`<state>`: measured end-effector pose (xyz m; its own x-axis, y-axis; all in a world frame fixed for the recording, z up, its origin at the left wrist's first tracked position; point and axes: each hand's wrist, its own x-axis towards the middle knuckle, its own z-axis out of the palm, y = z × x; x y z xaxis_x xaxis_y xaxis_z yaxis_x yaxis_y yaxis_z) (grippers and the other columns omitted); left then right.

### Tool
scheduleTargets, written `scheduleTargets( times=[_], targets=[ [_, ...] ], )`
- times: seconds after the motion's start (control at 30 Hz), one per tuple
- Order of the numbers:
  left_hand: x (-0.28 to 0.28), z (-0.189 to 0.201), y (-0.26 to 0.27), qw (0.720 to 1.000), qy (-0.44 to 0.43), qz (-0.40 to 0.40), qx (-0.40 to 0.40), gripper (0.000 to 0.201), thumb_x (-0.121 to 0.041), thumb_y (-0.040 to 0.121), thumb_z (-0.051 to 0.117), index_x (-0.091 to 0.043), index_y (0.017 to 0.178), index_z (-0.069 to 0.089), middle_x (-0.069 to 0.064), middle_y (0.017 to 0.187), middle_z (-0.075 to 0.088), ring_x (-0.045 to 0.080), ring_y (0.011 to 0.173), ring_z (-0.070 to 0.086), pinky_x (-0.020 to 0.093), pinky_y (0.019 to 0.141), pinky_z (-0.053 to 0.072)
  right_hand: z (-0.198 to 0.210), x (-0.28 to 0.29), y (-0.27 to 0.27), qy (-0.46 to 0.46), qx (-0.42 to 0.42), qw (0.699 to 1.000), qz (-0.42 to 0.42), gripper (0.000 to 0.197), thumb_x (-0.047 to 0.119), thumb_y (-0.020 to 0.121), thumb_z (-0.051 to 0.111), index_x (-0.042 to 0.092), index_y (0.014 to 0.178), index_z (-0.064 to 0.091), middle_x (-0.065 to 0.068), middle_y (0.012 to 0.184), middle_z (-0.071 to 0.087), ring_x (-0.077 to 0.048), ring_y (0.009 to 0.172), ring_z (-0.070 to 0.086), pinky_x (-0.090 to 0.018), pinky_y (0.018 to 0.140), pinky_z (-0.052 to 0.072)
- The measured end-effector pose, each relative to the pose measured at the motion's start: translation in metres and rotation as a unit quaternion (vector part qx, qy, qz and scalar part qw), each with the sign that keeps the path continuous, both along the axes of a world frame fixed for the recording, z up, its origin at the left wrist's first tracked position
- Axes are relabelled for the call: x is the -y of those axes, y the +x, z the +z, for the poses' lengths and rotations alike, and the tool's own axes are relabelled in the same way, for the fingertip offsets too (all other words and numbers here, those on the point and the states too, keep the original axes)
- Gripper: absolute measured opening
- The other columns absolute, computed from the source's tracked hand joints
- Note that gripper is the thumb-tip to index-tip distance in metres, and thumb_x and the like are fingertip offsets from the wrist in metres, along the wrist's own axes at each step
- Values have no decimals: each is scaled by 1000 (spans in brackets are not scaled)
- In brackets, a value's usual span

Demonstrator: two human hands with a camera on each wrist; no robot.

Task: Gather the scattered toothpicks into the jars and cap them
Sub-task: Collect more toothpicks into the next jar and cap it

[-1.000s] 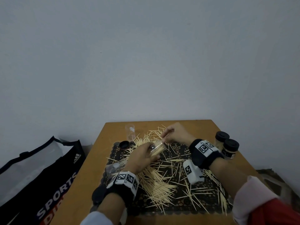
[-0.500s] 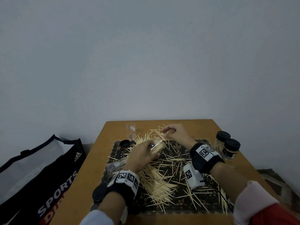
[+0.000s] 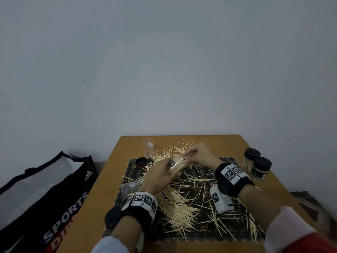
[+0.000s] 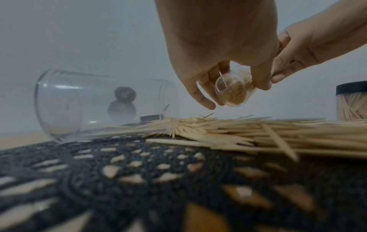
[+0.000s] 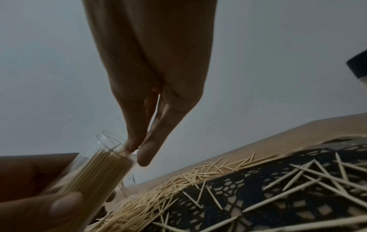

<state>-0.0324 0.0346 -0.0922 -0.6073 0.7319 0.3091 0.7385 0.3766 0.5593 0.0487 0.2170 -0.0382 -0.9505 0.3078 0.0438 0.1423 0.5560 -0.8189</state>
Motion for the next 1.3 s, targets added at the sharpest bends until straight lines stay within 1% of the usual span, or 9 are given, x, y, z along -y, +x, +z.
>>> scheduleTargets(
  times=[0.17, 0.3, 0.47, 0.63, 0.7, 0.77, 0.87, 1.13, 1.3],
  targets=[
    [-1, -2, -2, 1000, -11, -2, 0, 59, -50, 82, 71, -19, 129, 54, -2, 115, 65, 13, 95, 60, 31, 83, 50, 5, 4, 1, 10, -33, 999, -23, 11, -6, 81, 68, 2, 87, 70, -2, 76, 68, -6, 58, 63, -17, 54, 53],
    [-2, -1, 0, 1000, -6, -7, 7, 56, -48, 84, 70, -17, 129, 54, -2, 115, 65, 12, 92, 59, 20, 74, 43, 9, 12, 2, 23, -33, 999, 3, 13, -4, 84, 66, 0, 95, 71, 1, 78, 65, 7, 45, 54, -9, 43, 40],
    [-1, 0, 0, 1000, 7, 0, 13, 57, -48, 86, 67, -16, 131, 52, 0, 119, 64, 14, 97, 60, 26, 81, 48, 6, 10, 5, 27, -104, 994, -2, 12, 4, 85, 68, 12, 93, 74, 8, 83, 67, 2, 65, 56, -10, 55, 44],
    [0, 1, 0, 1000, -1, 8, -3, 58, -49, 87, 66, -15, 132, 52, 1, 120, 64, 15, 101, 59, 29, 84, 47, -3, -7, 11, 62, -29, 997, -41, 22, 7, 89, 64, 9, 111, 66, -8, 105, 67, -3, 70, 54, -7, 48, 42],
    [0, 2, 0, 1000, -1, 10, -6, 57, -48, 87, 67, -14, 131, 52, 2, 120, 64, 16, 102, 59, 32, 87, 48, -10, -13, 16, 141, 106, 984, 15, 34, 24, 86, 70, 10, 117, 63, -5, 112, 65, -8, 86, 60, -10, 60, 44],
    [0, 2, 0, 1000, -1, 8, -7, 57, -47, 87, 67, -14, 131, 52, 2, 119, 64, 17, 101, 59, 34, 88, 49, -20, -12, 20, 201, 220, 952, 70, 60, 50, 79, 73, 13, 125, 59, -2, 123, 58, -20, 111, 56, -27, 86, 47],
    [1, 2, 0, 1000, -8, 11, -11, 59, -48, 86, 68, -13, 131, 52, 3, 118, 65, 18, 101, 60, 36, 88, 49, -29, -1, 24, 304, 269, 910, 80, 93, 65, 70, 72, 15, 142, 43, -3, 137, 39, -22, 129, 37, -40, 108, 36],
    [2, 2, 0, 999, -24, 12, -18, 61, -51, 86, 67, -14, 132, 51, 2, 120, 63, 17, 100, 58, 32, 86, 48, -29, -2, 27, 286, 182, 939, 61, 39, 16, 74, 81, 12, 111, 71, -2, 111, 68, -13, 100, 60, -22, 83, 46],
    [1, 2, -1, 999, -29, 9, -13, 61, -51, 86, 67, -14, 132, 51, 2, 119, 63, 16, 99, 58, 33, 85, 48, -27, -7, 31, 308, 164, 935, 60, 16, 8, 76, 79, 8, 92, 77, -1, 91, 74, -7, 78, 62, -17, 73, 48]
  ],
)
